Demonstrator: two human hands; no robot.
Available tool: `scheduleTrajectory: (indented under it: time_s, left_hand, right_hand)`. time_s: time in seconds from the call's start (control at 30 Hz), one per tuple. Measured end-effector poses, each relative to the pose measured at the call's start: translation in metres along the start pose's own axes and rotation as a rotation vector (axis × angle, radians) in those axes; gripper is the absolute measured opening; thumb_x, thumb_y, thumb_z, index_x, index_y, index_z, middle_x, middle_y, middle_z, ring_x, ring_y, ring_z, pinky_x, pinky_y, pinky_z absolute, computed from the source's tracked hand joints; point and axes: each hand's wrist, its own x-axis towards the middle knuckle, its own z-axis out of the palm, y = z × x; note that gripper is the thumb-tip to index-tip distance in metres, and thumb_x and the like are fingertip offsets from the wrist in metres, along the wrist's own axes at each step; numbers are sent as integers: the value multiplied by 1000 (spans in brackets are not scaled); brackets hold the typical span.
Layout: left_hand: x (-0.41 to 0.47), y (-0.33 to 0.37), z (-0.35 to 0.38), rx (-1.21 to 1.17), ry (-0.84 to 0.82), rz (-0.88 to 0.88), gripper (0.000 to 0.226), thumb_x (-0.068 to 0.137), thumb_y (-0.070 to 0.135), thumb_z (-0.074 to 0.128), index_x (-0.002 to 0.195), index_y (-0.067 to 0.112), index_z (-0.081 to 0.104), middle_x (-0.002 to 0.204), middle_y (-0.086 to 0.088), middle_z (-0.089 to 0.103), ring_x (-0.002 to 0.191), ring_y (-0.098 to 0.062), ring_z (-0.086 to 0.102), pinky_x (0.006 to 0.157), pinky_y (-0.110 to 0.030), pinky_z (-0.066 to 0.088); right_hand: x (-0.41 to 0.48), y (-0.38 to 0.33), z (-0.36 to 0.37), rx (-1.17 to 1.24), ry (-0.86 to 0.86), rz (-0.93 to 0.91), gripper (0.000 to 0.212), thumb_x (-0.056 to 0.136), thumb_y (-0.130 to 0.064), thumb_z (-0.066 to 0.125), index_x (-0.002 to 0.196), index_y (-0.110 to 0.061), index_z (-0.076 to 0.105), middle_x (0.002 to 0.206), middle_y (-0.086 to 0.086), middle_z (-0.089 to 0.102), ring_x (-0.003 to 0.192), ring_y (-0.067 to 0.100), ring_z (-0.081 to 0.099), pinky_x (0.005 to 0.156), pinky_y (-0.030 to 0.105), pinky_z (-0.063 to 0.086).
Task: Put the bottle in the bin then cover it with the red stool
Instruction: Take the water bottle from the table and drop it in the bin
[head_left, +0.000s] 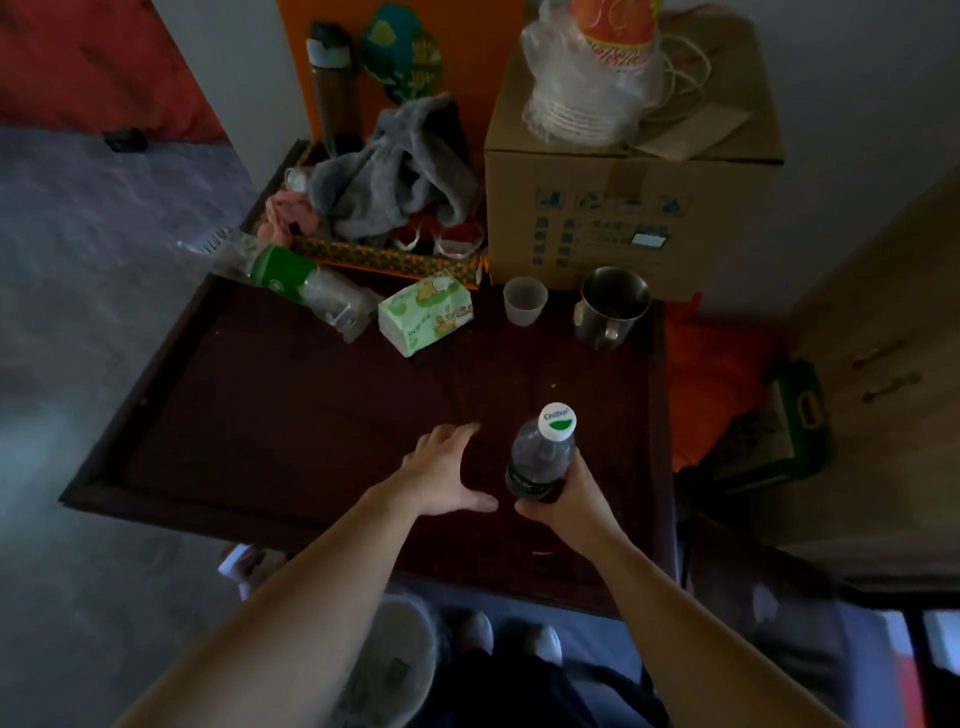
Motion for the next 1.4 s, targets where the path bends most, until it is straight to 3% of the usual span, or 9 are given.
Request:
scheduleTrajectory:
  time_s: [0.17, 0.43, 0.63, 0.8, 0.93, 1.1, 1.17, 1.3, 1.4]
  left_hand:
    - [11, 0, 2, -40, 1, 15, 107, 68, 48, 80, 152, 31, 15, 159, -1, 16, 145, -24, 18, 115, -47, 27]
    - [18, 3, 5, -98, -18, 40, 110, 65, 48, 82, 151, 33, 15, 158, 2, 16, 146, -24, 17, 114, -48, 31]
    - [20, 5, 2, -147, -30, 86, 112, 62, 46, 84, 151, 34, 17, 158, 4, 16, 146, -22, 16, 114, -47, 31]
    - [16, 8, -2, -161, -29, 144, 114, 59, 46, 86, 150, 34, 19, 156, 4, 20, 145, -22, 19, 114, -48, 31]
    - [9, 10, -4, -156, -31, 184, 117, 56, 49, 87, 150, 36, 18, 157, 5, 20, 145, -22, 20, 114, -49, 31]
    - [-8, 22, -6, -176, -11, 228, 119, 55, 47, 88, 150, 36, 17, 157, 6, 19, 145, -20, 20, 115, -47, 30]
    - [-17, 27, -5, -180, -3, 241, 118, 54, 46, 88, 149, 37, 18, 157, 6, 19, 144, -19, 22, 115, -47, 30]
    - [-34, 35, 1, -193, 18, 264, 118, 53, 46, 89, 148, 37, 20, 156, 6, 21, 144, -19, 23, 115, -48, 30]
    - [-50, 41, 7, -199, 24, 274, 118, 54, 46, 89, 148, 38, 18, 156, 6, 21, 145, -19, 22, 116, -48, 30]
  right_hand:
    - [6, -1, 2, 66, 21, -17, 85, 61, -23, 89, 127, -41, 39, 122, -16, 57, 113, 5, 55, 91, 21, 42]
    - [13, -4, 1, 102, -3, -19, 69, 66, -22, 87, 113, -44, 42, 106, -21, 60, 107, 5, 60, 87, 19, 44]
    - [13, -11, -2, 153, -6, -23, 72, 64, -24, 88, 119, -43, 44, 107, -21, 63, 105, 2, 61, 88, 20, 47]
    - [7, -19, -8, 167, -9, -42, 77, 65, -22, 88, 122, -43, 41, 102, -26, 59, 95, -8, 56, 81, 11, 41]
    - [-3, -22, -12, 157, -6, -64, 80, 63, -22, 88, 127, -40, 43, 101, -25, 60, 97, -5, 57, 84, 14, 41]
    - [-21, -26, -19, 156, -9, -105, 75, 64, -22, 88, 122, -41, 45, 99, -24, 62, 93, -10, 58, 75, 7, 43]
    - [-30, -27, -21, 143, -21, -127, 77, 62, -26, 89, 125, -38, 47, 103, -22, 64, 96, -8, 59, 80, 10, 45]
    - [-47, -23, -25, 131, -44, -155, 90, 51, -40, 89, 132, -34, 50, 113, -13, 69, 105, 2, 64, 95, 30, 52]
    - [-65, -18, -28, 122, -49, -172, 92, 49, -41, 89, 132, -31, 50, 112, -14, 68, 105, 2, 64, 96, 31, 52]
